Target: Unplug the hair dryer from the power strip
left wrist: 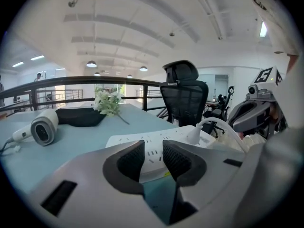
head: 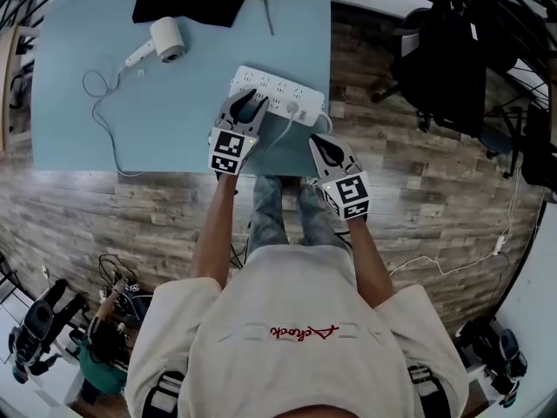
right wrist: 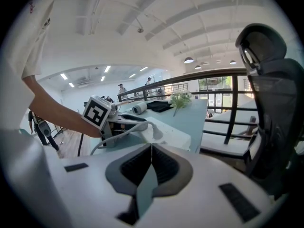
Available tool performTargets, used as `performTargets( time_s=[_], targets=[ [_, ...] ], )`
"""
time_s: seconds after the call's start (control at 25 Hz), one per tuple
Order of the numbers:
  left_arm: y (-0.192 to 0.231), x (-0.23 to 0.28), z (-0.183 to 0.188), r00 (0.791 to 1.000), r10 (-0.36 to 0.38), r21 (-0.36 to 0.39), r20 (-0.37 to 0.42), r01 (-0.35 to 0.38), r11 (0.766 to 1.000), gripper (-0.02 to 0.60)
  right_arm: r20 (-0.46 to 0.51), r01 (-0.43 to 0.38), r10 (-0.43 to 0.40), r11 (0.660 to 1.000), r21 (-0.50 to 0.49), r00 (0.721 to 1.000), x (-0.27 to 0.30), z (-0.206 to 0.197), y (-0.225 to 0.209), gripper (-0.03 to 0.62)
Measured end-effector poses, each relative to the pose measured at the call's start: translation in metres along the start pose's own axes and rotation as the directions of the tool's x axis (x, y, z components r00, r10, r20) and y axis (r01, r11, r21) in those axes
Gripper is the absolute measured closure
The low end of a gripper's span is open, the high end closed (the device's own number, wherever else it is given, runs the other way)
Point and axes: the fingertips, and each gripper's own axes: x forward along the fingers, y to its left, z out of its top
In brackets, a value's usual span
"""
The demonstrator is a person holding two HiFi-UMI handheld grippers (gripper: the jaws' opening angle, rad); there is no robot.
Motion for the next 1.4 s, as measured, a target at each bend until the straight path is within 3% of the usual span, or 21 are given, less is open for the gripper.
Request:
performTargets(
  time_s=[0.24, 0.28, 0.32, 0.36, 0.84, 1.4],
  targets=[
    [0.0, 0.0, 0.0, 1.0, 0.004, 0.0, -0.006, -0.004, 1.0, 0.459, 0.013, -0.012, 0.012, 1.0, -0.001, 1.0, 0.002, 0.001, 0.001, 0.574],
    [0.0, 0.0, 0.001, 1.0, 0.004, -0.001, -0.007, -0.004, 1.0, 0.46, 0.019, -0.017, 0.017, 1.0, 0.003, 1.0, 0.002, 0.001, 0.002, 0.532],
    [-0.001, 0.0, 0.001, 1.0, 0.004, -0.002, -0.007, -0.004, 1.0, 0.459, 0.022, -0.019, 0.019, 1.0, 0.006, 1.0, 0.003, 0.0, 0.002, 0.435],
    [-0.001, 0.0, 0.001, 1.0, 0.004, -0.002, -0.007, -0.004, 1.0, 0.46, 0.02, -0.019, 0.019, 1.0, 0.006, 1.0, 0.004, -0.001, 0.002, 0.411],
    [-0.001, 0.001, 0.0, 1.0, 0.007, -0.005, -0.008, -0.007, 1.0, 0.46, -0.016, -0.004, 0.004, 1.0, -0.005, 1.0, 0.021, -0.009, 0.002, 0.411],
    [-0.001, 0.0, -0.001, 1.0, 0.004, -0.006, -0.008, -0.004, 1.0, 0.462, -0.048, 0.013, -0.02, 0.991, -0.134, 0.999, 0.065, 0.014, -0.008, 0.411]
  ],
)
